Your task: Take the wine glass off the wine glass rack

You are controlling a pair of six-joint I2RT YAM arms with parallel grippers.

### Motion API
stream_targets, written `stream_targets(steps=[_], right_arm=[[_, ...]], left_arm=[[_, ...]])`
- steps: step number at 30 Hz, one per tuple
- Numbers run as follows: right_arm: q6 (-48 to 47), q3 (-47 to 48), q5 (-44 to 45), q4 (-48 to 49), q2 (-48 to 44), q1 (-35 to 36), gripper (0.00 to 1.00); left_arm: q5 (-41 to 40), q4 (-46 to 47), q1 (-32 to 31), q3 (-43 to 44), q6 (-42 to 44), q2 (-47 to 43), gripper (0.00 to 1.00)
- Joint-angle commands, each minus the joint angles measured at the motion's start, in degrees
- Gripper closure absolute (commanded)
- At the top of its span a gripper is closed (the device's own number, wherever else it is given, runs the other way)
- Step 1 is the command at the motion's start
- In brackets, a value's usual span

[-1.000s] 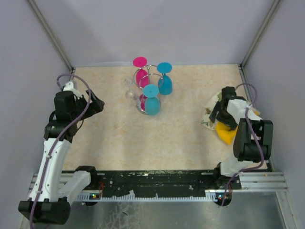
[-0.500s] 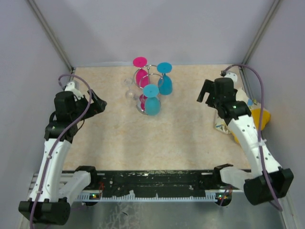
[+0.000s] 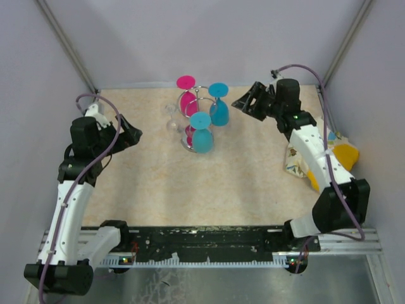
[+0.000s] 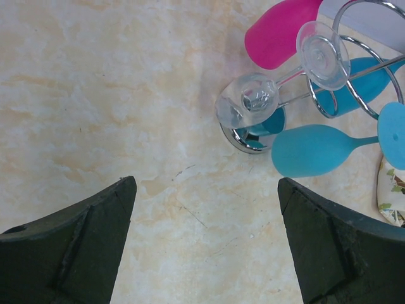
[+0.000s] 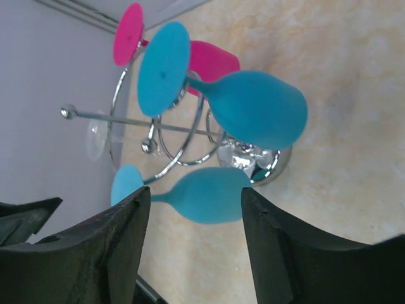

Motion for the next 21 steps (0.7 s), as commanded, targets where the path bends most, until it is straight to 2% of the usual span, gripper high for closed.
stream_targets(steps=[1,3,9,13,21], right_arm=[[5.69,10.91,-6.93,7.23,6.91,-0.32,0.46],[4.26,15.25,-3.46,3.88,9.7,-0.08,0.5],[6.18,21.92,-5.17,4.71,18.04,-0.15,0.55],[7.13,24.46,-5.86,5.22,22.31,-0.1,0.59],[5.83,26.72,-4.93,6.63,26.26,-0.07,0.6]], left_arm=[[0.66,0.34,0.3,2.88,-0.32,-0.29,0.01],[0.41,0.19,0.32,3.08,-0.15,-0.81,0.01],[0.52,0.5,0.27,2.75,-0.14,-0.69,0.01],[1.58,1.09,0.28,2.23,-0.56,-0.02,0.01],[0.76,1.32,0.3,2.06,0.1,0.12,0.0]])
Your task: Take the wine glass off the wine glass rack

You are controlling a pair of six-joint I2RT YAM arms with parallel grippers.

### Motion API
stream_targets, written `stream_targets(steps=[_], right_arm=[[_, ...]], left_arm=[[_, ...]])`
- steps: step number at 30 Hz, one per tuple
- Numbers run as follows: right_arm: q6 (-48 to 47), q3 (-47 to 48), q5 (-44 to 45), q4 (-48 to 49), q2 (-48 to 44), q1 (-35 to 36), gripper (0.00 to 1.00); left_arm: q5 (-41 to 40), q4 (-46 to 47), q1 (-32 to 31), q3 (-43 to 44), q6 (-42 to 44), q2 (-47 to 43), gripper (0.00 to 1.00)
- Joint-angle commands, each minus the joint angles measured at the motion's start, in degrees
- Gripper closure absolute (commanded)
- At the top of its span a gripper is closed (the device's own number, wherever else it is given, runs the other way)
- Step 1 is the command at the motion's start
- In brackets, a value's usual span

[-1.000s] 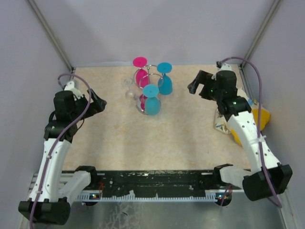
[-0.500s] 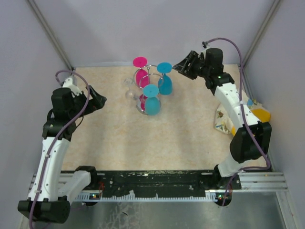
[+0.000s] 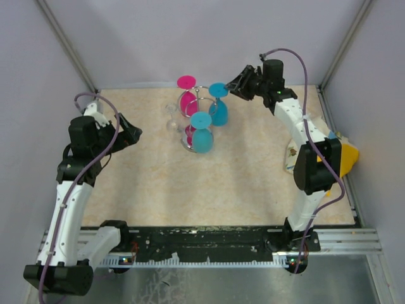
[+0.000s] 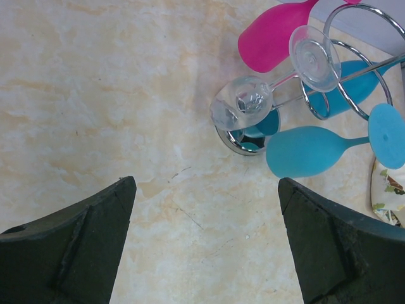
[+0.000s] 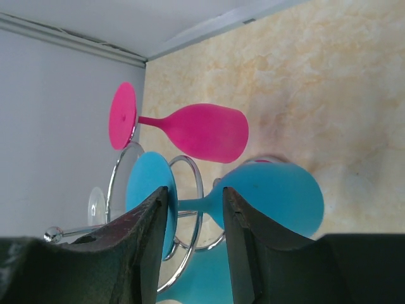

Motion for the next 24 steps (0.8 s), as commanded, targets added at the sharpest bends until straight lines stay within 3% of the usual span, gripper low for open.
stream_targets(steps=[1,5,13,24], right_arm=[[0.14,3.78,-1.86,3.92,0.42,-0.09,0.6],[1.64,2.1,-3.89,7.59,0.33,-0.04,0.62],[3.55,0.78,-8.76,12.17,0.15,-0.11,0.75],[2.83,1.53,-12.52,10.84,2.08,-0.08,0.72]], left_arm=[[0.18,1.44,0.34,0.69,0.48,0.13,0.0],[0.44,1.77,0.3,-0.02,0.33,0.55,0.0],[0.47,2.45,0.31,-0.96,0.06,1.01,0.0],[0.42,2.8,0.27,-1.32,-0.13,1.22,0.0]])
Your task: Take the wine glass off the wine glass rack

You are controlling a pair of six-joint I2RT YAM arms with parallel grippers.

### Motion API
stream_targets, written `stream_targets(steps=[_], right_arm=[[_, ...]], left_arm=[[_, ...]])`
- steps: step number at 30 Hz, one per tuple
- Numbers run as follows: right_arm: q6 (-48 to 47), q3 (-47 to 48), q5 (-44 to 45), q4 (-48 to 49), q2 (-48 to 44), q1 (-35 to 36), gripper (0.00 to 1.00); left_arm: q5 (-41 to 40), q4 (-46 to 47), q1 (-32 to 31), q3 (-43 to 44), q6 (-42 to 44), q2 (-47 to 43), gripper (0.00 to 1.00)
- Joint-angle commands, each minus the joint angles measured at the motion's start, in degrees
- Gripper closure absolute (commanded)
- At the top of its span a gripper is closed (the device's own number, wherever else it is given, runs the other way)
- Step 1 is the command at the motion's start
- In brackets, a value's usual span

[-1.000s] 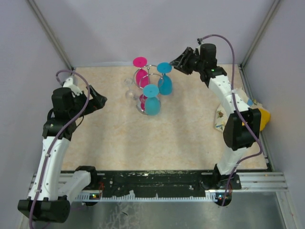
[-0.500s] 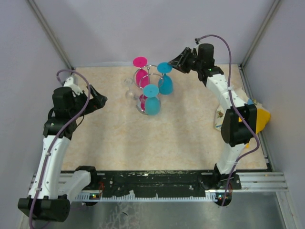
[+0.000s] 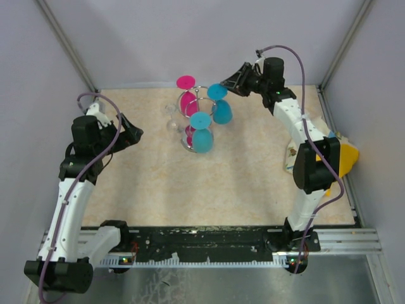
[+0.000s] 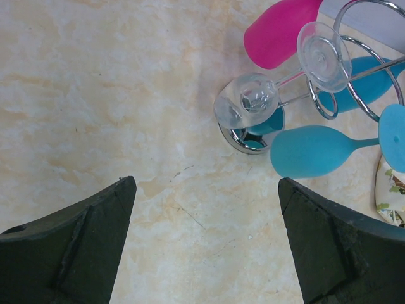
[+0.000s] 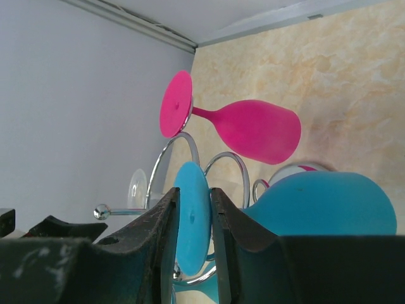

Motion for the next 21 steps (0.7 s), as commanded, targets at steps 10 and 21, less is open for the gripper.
stream_targets(steps=[10,21], right_arm=[[-0.78,-0.55,-7.26,3.62,0.97,0.11,0.79],[6.81,-2.8,-10.29,14.03,-1.16,-1.57,1.0]], left_arm=[[1.15,2.59,0.3,-0.62,-0.85,0.94,0.0],[0.62,2.09,0.31,-0.05,-0.45,0.51,0.0]])
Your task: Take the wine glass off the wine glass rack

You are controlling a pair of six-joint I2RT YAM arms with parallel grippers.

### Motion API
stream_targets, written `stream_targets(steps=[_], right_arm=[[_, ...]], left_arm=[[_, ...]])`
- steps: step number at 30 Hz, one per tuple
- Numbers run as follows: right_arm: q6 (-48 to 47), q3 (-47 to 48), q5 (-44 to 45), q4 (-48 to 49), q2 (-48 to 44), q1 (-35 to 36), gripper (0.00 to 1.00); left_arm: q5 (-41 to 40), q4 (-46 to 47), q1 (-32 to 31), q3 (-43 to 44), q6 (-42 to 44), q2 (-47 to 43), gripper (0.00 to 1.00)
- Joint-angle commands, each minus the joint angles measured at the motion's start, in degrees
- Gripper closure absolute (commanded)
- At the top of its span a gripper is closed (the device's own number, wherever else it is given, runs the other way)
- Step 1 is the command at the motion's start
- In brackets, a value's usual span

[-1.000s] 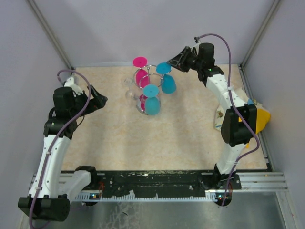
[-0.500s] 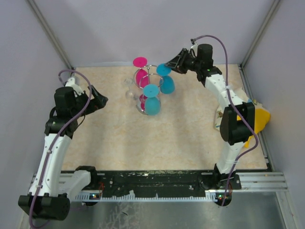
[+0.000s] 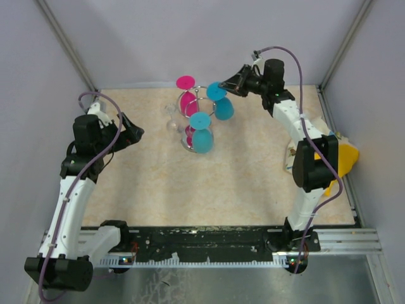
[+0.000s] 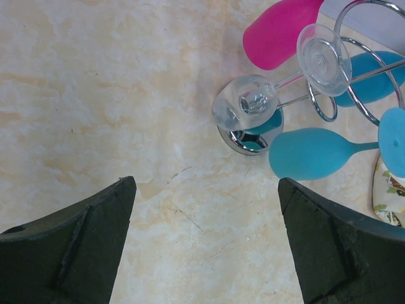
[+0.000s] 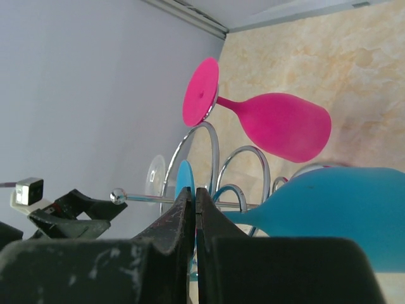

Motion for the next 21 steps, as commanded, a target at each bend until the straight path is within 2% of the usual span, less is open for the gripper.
stream_targets(steps=[1,13,17,21], right_arm=[[5.88,-2.06,-2.93,9.9,-3.16,-1.84,1.0],[13.1,-10.58,-2.49,23.1,-7.43,-11.24,1.0],[17.96,-16.54,-3.61,31.59,-10.53,-15.55,1.0],[16.16,-20.08,-6.85,32.16,-16.26,-18.27,1.0]], left_arm=[[0.29,0.9,0.3,0.3,0.2,-0.68,0.0],[0.78,1.06,0.27,-0.32,0.24,-0.69,0.0],[-0.82,-0.25,0.22,0.37,0.45,-1.69,0.02],[-1.06,-2.41,0.24,3.38,0.91,-2.39,0.01]])
